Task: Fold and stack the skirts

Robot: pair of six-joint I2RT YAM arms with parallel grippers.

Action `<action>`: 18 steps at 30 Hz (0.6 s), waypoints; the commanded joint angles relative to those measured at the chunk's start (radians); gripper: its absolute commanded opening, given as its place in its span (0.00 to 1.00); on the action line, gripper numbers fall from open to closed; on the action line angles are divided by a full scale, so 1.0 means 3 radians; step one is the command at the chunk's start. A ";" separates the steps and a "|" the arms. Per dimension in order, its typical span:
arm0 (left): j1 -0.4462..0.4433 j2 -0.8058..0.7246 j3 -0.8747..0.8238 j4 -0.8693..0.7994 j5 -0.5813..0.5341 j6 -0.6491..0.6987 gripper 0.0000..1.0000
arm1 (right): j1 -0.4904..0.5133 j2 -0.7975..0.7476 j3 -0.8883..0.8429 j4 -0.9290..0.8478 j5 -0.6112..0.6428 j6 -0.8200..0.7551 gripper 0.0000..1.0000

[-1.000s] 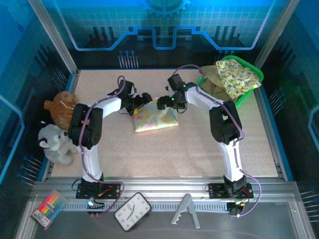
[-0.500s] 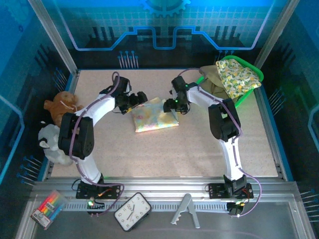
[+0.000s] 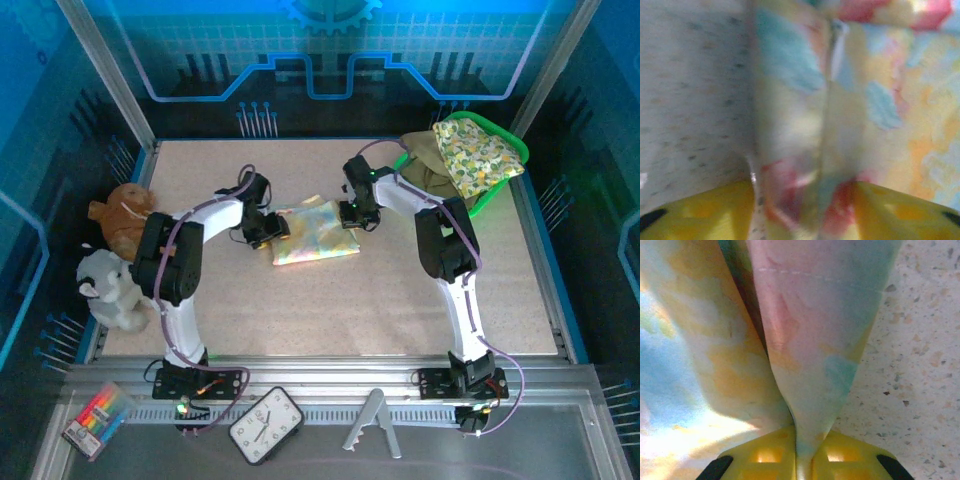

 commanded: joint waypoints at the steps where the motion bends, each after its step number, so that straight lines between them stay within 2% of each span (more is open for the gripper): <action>1: -0.0069 0.0177 0.0214 -0.0002 0.0052 0.0037 0.42 | 0.0009 -0.0001 -0.0150 -0.0056 0.0021 0.0055 0.15; 5: -0.0110 0.0285 0.0407 -0.0170 -0.0306 0.0094 0.26 | 0.0011 -0.0115 -0.0240 0.0020 -0.0014 0.0110 0.15; 7: -0.0131 0.0310 0.0513 -0.0318 -0.0646 0.0178 0.19 | 0.0009 -0.0222 -0.0297 0.0083 -0.0123 0.0131 0.22; 11: -0.0126 0.0425 0.0816 -0.0757 -0.1632 0.0520 0.08 | 0.0007 -0.0658 -0.0481 0.0325 -0.0295 0.0242 0.75; 12: -0.0117 0.0486 0.0938 -0.0883 -0.1910 0.0666 0.07 | 0.0003 -0.0762 -0.0506 0.0344 -0.0261 0.0272 0.97; 14: -0.0082 0.0629 0.1161 -0.1067 -0.2385 0.0990 0.05 | -0.0023 -0.0964 -0.0525 0.0323 -0.0158 0.0320 1.00; 18: 0.0067 0.0814 0.1353 -0.1042 -0.2879 0.1708 0.04 | -0.0098 -0.1264 -0.0554 0.0243 -0.0003 0.0354 1.00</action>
